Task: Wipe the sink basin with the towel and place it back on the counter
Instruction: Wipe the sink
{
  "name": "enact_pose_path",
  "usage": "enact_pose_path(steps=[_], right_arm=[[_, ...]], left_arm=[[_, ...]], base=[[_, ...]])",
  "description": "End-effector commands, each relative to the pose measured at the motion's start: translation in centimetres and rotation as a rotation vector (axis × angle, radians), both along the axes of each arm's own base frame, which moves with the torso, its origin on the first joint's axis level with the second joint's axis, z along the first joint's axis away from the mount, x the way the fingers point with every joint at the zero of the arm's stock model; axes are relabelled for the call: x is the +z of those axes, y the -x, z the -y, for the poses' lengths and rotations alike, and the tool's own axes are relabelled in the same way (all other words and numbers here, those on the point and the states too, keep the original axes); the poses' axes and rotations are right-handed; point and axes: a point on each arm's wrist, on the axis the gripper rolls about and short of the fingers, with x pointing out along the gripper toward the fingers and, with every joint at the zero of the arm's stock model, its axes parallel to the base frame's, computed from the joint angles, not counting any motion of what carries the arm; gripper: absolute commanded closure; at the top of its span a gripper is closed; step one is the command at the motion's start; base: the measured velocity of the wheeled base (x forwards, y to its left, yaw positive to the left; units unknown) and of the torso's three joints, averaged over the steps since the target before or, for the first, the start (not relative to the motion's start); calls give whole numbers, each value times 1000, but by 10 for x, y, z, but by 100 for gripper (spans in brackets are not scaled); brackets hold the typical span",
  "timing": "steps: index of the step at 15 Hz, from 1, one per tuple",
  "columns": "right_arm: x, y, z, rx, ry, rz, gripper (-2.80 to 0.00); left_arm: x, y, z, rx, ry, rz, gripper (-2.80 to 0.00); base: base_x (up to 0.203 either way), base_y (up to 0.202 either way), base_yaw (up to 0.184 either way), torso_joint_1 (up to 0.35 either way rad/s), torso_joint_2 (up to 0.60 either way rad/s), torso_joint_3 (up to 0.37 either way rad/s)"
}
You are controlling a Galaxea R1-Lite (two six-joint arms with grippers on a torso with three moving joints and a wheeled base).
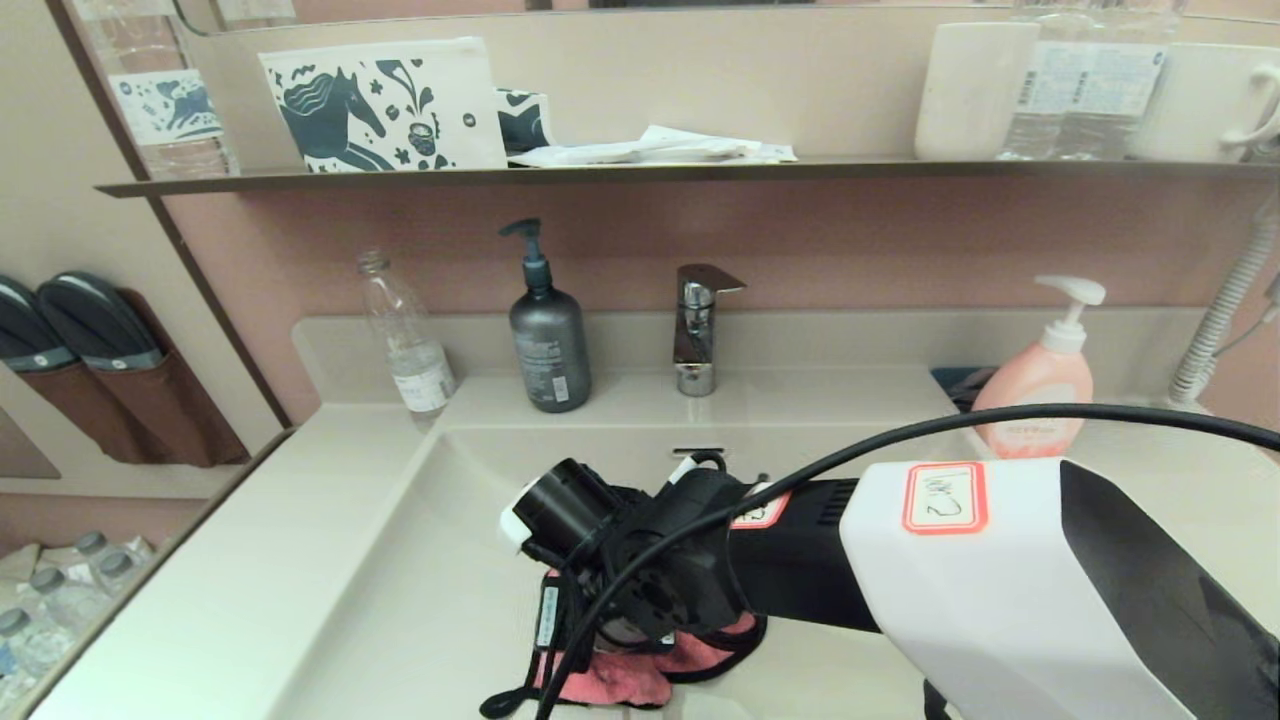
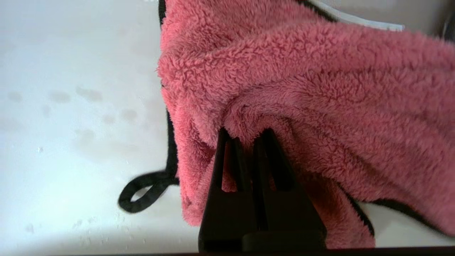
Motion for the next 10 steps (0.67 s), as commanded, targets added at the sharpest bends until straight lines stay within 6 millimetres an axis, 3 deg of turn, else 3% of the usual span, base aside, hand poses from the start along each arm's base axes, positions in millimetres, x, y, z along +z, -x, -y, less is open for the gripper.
enact_pose_path(steps=[1,5,10], right_arm=[[-10,-7,-2,-10,30,57,0],[-17,-23,0,-43,112,220,0],[-19,-38,11,-115,190,286,0]], left_arm=[[0,0,0,0,0,-1,0],[0,0,0,0,0,-1,0],[0,0,0,0,0,-1,0]], base=[[0,0,0,0,0,0],[0,0,0,0,0,0],[0,0,0,0,0,0]])
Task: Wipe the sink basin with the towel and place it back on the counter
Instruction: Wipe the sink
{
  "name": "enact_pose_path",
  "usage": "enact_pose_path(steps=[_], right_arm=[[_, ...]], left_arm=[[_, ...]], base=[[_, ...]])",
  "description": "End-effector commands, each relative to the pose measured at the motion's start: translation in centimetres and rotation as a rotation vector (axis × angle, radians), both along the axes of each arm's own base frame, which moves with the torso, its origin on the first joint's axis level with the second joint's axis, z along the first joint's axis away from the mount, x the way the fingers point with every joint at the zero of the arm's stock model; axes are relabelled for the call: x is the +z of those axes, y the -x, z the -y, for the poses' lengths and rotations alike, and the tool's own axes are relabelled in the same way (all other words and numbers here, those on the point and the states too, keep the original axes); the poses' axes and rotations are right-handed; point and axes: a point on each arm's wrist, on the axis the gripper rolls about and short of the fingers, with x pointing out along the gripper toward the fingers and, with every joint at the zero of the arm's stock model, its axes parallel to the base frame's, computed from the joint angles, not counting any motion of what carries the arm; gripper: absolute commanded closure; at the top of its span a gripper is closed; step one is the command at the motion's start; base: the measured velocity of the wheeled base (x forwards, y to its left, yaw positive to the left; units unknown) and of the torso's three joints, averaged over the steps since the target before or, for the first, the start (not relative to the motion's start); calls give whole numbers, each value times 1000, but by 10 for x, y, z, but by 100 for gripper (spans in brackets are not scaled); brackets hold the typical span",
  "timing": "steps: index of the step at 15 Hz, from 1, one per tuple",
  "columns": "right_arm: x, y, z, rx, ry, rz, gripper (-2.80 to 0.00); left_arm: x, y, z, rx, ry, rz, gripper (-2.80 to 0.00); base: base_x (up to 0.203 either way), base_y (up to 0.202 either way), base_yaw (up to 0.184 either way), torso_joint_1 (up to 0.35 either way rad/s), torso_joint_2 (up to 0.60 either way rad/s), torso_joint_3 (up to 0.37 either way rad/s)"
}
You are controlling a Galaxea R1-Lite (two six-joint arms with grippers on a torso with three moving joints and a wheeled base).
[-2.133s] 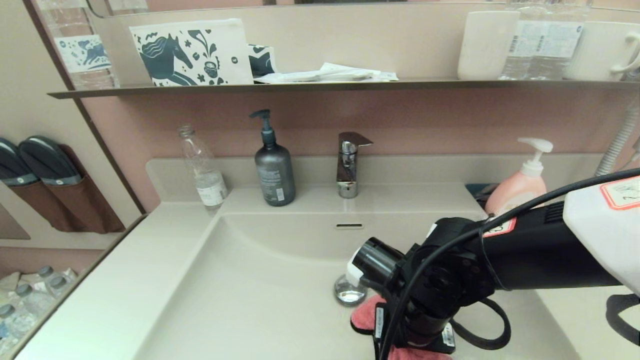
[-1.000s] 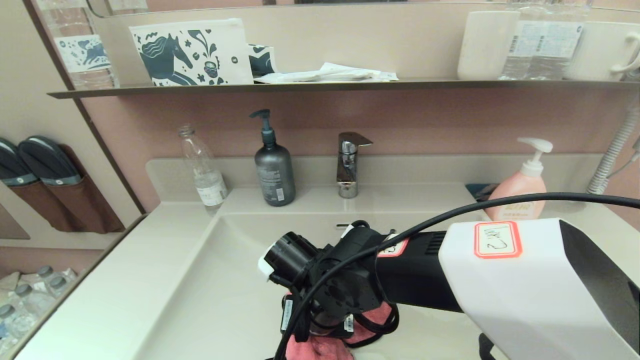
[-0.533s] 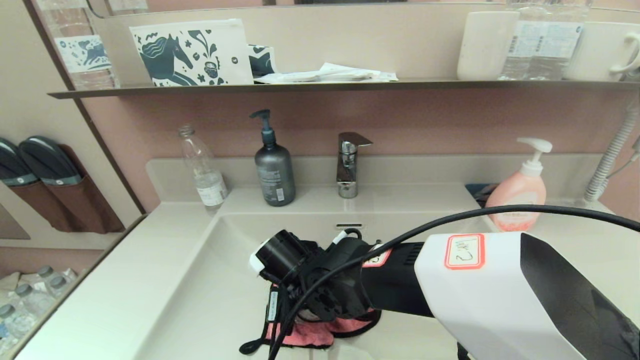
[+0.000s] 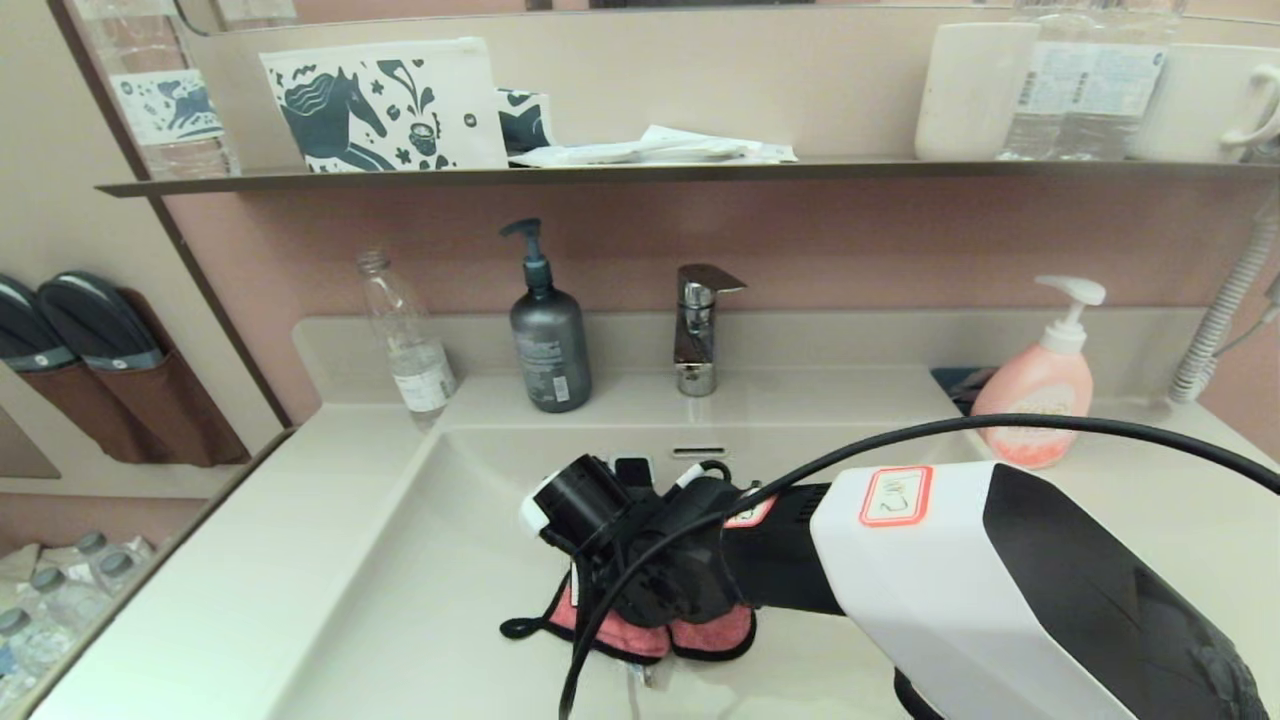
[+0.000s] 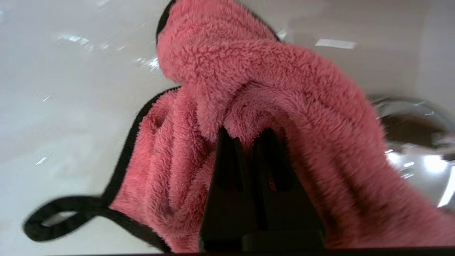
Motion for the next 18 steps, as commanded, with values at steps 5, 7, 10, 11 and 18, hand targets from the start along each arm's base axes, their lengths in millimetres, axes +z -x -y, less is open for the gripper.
enact_pose_path(steps=[5,7,10,11,18], right_arm=[[8,-19,21,-93,69,63,0],[11,-23,27,-103,88,76,0],[6,-26,38,-129,149,79,0],[7,-26,43,-136,159,74,0],[-3,-19,87,-263,384,-33,0]], left_arm=[[0,0,0,0,0,0,0],[0,0,0,0,0,0,0],[0,0,0,0,0,0,0],[0,0,0,0,0,0,0],[0,0,0,0,0,0,0]], base=[[0,0,0,0,0,0],[0,0,0,0,0,0],[0,0,0,0,0,0],[0,0,0,0,0,0],[0,0,0,0,0,0]])
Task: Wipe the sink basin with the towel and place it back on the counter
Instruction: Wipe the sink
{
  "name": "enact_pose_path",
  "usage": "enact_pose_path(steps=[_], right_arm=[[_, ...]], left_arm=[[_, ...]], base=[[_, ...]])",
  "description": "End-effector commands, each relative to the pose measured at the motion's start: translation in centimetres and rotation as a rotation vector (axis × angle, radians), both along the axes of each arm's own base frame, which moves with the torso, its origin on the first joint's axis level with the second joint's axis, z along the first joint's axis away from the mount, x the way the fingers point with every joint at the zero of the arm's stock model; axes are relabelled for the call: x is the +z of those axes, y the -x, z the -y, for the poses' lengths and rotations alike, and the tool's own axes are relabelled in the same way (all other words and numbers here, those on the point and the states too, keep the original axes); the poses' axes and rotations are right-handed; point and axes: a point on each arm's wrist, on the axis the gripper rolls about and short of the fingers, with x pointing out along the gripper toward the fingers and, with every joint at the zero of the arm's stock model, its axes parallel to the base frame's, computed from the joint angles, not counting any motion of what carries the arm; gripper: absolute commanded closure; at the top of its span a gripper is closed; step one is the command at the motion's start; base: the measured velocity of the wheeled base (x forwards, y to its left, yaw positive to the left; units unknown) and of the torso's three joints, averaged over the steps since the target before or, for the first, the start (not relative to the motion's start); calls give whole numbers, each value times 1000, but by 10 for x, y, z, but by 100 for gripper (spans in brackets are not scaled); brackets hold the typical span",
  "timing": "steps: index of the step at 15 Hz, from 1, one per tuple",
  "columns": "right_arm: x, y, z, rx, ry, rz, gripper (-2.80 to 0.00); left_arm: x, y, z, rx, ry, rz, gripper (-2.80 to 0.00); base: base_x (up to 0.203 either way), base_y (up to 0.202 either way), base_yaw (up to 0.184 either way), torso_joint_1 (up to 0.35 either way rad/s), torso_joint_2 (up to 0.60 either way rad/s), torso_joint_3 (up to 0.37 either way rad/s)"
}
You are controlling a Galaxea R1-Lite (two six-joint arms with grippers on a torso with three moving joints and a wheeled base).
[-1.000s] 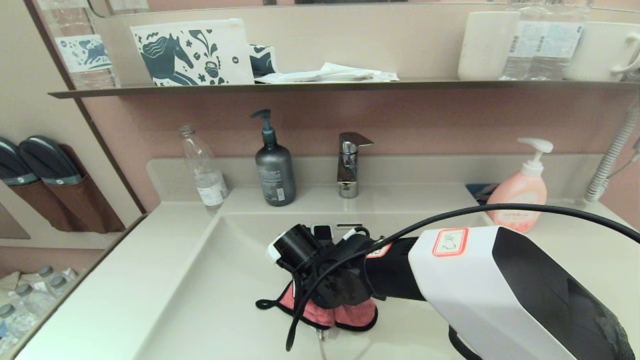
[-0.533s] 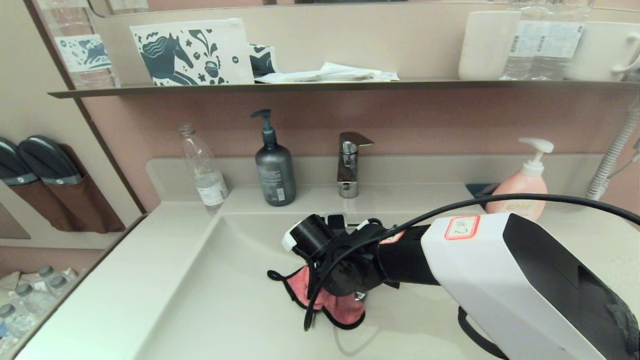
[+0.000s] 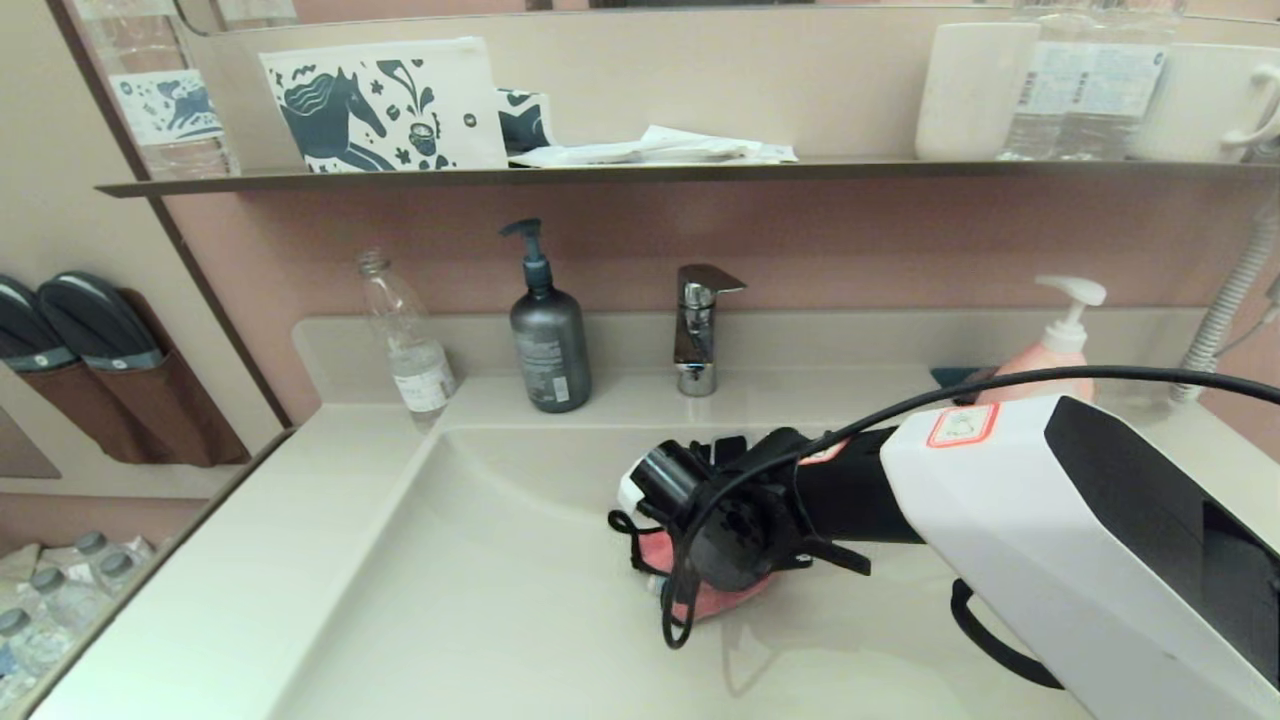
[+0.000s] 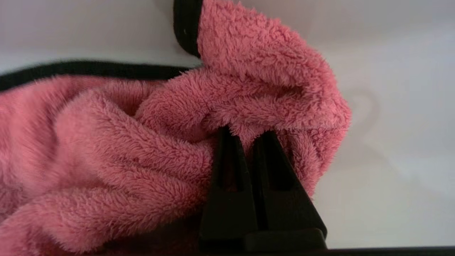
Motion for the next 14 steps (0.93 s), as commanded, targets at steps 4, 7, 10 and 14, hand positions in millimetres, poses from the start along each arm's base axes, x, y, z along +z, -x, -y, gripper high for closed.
enact_pose_path(steps=[4,7,10,14], right_arm=[[2,9,37,-66,69,-41,0],[4,20,61,-92,115,-84,0],[-4,46,72,-77,156,-149,0],[-7,87,58,-42,120,-226,0]], left_arm=[[0,0,0,0,0,0,0],[0,0,0,0,0,0,0],[0,0,0,0,0,0,0],[0,0,0,0,0,0,0]], base=[[0,0,0,0,0,0],[0,0,0,0,0,0],[0,0,0,0,0,0],[0,0,0,0,0,0]])
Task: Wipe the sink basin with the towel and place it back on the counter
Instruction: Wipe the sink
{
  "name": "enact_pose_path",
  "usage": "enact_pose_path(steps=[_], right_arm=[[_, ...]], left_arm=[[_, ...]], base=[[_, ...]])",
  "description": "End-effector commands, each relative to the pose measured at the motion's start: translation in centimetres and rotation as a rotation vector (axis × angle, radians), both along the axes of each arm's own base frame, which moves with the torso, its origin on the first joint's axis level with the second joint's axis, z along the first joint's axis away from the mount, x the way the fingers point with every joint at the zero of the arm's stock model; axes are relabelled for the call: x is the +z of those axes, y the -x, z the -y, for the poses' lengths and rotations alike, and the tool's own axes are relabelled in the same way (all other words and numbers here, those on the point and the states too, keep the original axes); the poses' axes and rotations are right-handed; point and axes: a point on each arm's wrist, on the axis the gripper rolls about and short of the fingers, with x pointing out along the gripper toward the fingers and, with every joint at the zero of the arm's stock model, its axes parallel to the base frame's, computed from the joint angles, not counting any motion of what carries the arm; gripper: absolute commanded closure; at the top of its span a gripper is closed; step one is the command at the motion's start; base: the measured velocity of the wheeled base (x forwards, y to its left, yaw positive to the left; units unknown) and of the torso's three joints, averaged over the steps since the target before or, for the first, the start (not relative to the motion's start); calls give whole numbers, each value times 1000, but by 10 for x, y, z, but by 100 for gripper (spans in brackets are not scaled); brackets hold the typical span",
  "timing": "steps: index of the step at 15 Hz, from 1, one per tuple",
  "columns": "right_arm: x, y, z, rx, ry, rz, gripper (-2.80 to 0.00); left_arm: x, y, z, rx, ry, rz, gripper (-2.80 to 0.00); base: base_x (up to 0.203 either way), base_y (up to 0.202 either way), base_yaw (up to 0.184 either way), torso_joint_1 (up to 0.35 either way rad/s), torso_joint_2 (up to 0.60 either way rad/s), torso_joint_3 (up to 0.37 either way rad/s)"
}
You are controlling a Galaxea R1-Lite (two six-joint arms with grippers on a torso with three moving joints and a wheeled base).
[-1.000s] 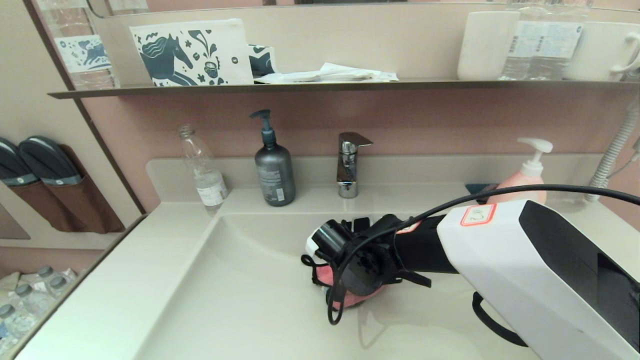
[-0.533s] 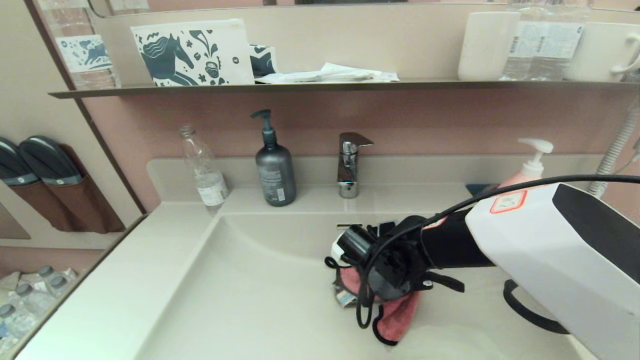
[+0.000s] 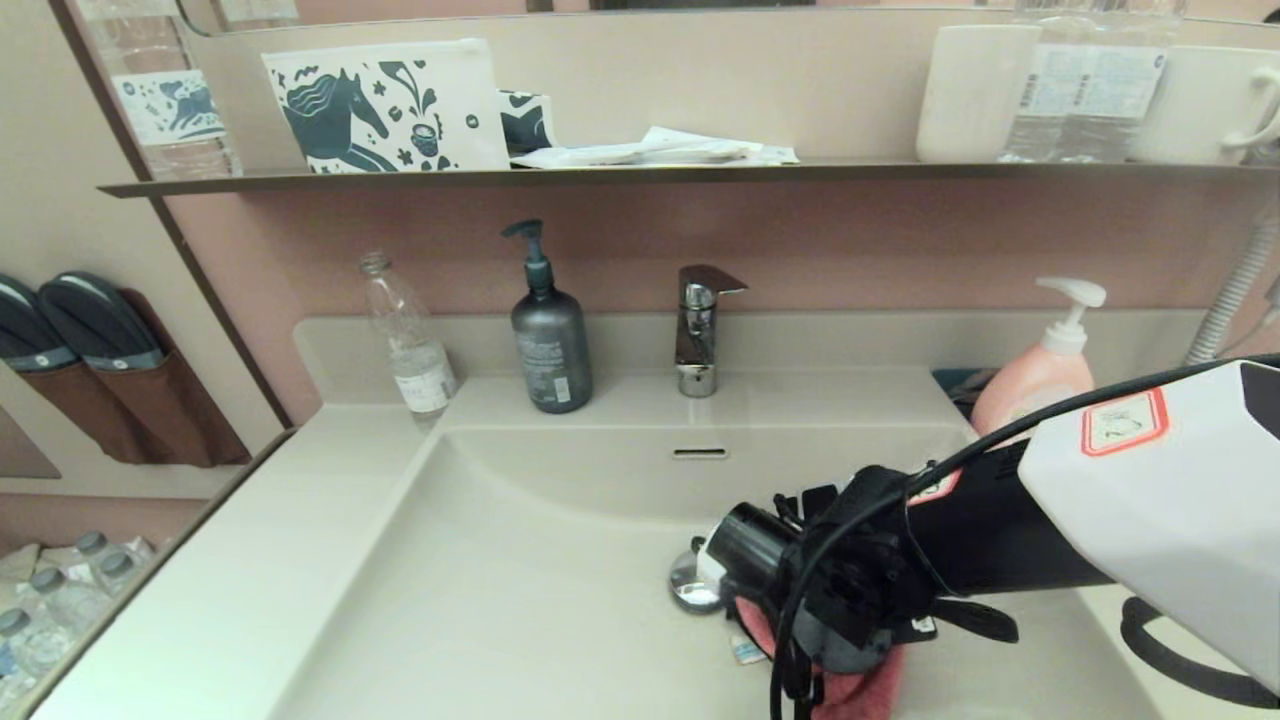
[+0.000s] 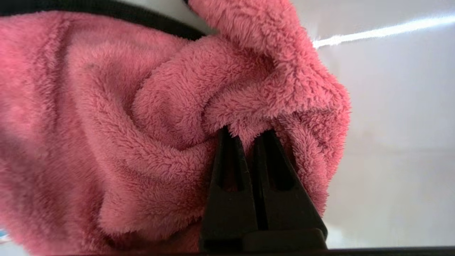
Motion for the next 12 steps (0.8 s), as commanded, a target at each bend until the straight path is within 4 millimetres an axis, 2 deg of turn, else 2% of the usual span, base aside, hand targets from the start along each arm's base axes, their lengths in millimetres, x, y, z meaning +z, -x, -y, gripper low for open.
enact_pose_path(steps=[1,5,7,12], right_arm=[[3,20,-9,10,-53,-47,0],[13,20,-23,-22,-260,-143,0],[14,15,-31,-11,-348,-136,0],[-8,-5,-63,40,-496,-140,0]], left_arm=[[0,0,0,1,0,0,0],[0,0,0,1,0,0,0],[0,0,0,1,0,0,0],[0,0,0,1,0,0,0]], base=[[0,0,0,0,0,0],[0,0,0,0,0,0],[0,0,0,0,0,0],[0,0,0,0,0,0]])
